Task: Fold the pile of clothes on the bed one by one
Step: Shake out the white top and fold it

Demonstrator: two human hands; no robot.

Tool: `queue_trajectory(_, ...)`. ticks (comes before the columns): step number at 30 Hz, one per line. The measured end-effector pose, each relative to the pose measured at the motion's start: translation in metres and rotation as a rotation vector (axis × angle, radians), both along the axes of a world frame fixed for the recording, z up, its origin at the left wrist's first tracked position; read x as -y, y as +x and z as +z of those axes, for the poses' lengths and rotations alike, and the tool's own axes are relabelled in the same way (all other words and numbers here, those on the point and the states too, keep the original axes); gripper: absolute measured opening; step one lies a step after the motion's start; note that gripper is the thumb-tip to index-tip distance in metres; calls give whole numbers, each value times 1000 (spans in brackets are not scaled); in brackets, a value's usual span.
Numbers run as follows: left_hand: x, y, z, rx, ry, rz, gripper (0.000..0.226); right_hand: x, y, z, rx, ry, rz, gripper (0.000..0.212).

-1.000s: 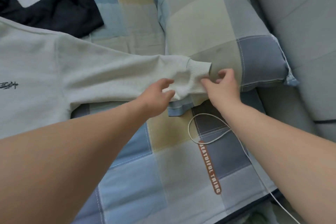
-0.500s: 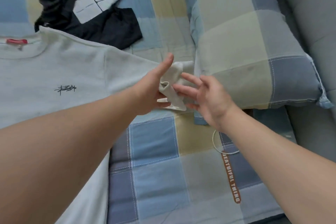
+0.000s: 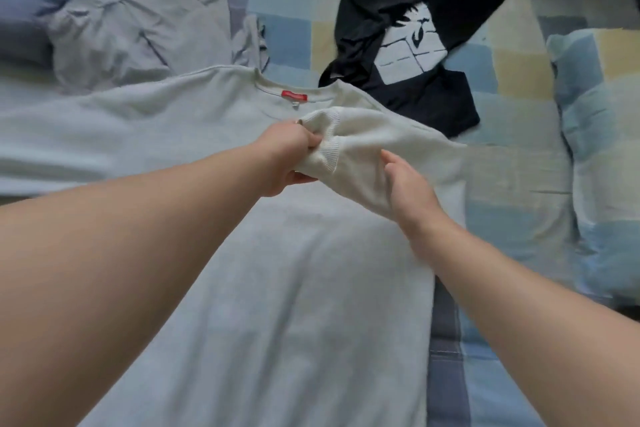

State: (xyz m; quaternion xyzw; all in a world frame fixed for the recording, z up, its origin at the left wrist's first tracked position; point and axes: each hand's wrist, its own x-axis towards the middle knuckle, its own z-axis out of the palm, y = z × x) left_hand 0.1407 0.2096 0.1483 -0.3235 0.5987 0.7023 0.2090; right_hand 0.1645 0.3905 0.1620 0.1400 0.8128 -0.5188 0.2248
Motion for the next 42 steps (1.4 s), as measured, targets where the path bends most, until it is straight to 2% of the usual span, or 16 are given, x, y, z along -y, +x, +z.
queue_trajectory(4,156,20,-4,-120,-168,40,11,155,15,-15,-26,18,193,49)
queue_trajectory(8,324,41,1,-179,-356,90,17,322,34,-30,-43,16,382,48)
queue_trajectory(11,437,63,0,-115,-416,80,19,434,51,-40,-58,29,515,44)
queue_trajectory(14,531,89,-8,-60,-454,69,23,525,66,-52,-25,34,557,39)
queue_trajectory(20,666,142,-34,131,-565,123,23,664,92,-76,74,78,652,36)
queue_trajectory(26,728,174,-51,232,-606,-27,19,717,124,-93,143,104,753,40)
queue_trajectory(30,748,191,-66,271,-712,-104,23,738,133,-99,159,141,797,46)
queue_trajectory(34,762,195,-79,288,-855,-185,16,742,141,-105,152,66,796,45)
queue_trajectory(35,764,195,-83,311,-910,-235,21,741,142,-105,153,56,799,44)
queue_trajectory(37,765,196,-87,339,-1078,-354,48,741,139,-108,110,65,769,46)
queue_trajectory(38,763,196,-85,278,-1198,-398,56,738,138,-109,33,86,713,48)
queue_trajectory(40,755,191,-80,-49,-1424,-510,52,728,132,-112,-230,179,621,55)
queue_trajectory(42,745,185,-78,-305,-1387,-730,41,718,124,-119,-366,395,609,62)
